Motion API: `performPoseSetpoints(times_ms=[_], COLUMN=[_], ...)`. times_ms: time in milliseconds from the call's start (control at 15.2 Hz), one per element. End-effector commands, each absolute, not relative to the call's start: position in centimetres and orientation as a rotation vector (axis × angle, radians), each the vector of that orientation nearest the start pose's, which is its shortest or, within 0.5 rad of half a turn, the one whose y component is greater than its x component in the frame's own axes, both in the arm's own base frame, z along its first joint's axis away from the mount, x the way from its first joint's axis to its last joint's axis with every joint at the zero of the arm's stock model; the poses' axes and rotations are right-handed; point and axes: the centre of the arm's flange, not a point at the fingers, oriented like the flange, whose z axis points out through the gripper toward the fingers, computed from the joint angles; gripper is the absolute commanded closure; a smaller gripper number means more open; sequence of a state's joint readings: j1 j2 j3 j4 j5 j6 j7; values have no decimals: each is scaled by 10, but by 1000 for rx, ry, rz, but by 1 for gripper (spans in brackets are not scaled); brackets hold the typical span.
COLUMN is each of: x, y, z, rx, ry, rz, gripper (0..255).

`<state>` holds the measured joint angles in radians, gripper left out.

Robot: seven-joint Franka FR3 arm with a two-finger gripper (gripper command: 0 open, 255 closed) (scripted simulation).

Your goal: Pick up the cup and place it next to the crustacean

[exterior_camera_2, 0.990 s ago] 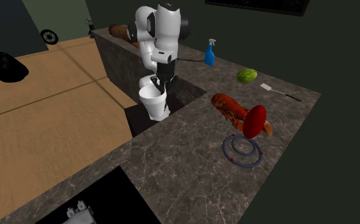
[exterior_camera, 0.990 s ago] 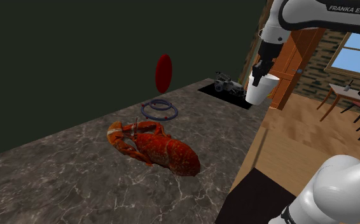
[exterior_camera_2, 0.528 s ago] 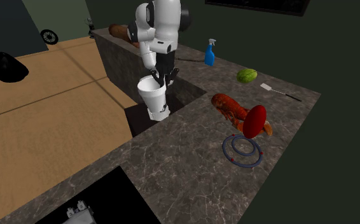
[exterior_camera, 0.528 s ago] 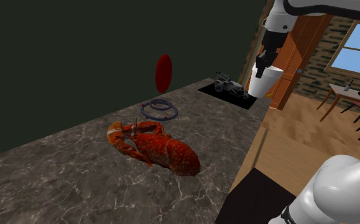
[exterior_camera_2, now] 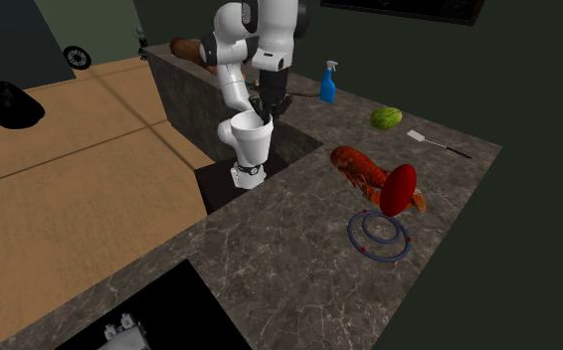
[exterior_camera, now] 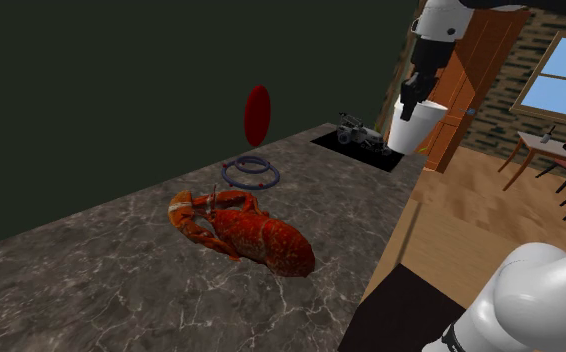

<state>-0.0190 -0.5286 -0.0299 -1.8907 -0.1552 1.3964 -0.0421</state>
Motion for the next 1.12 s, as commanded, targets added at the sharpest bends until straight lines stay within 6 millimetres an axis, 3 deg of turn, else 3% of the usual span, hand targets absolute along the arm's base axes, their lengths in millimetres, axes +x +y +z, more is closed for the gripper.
performPoseSetpoints(times_ms=[0,1056], x=[354,300], y=[-14,190], z=[708,708], rx=[-3280,-3280], ry=[55,55], rz=[-47,-47], gripper=[255,255])
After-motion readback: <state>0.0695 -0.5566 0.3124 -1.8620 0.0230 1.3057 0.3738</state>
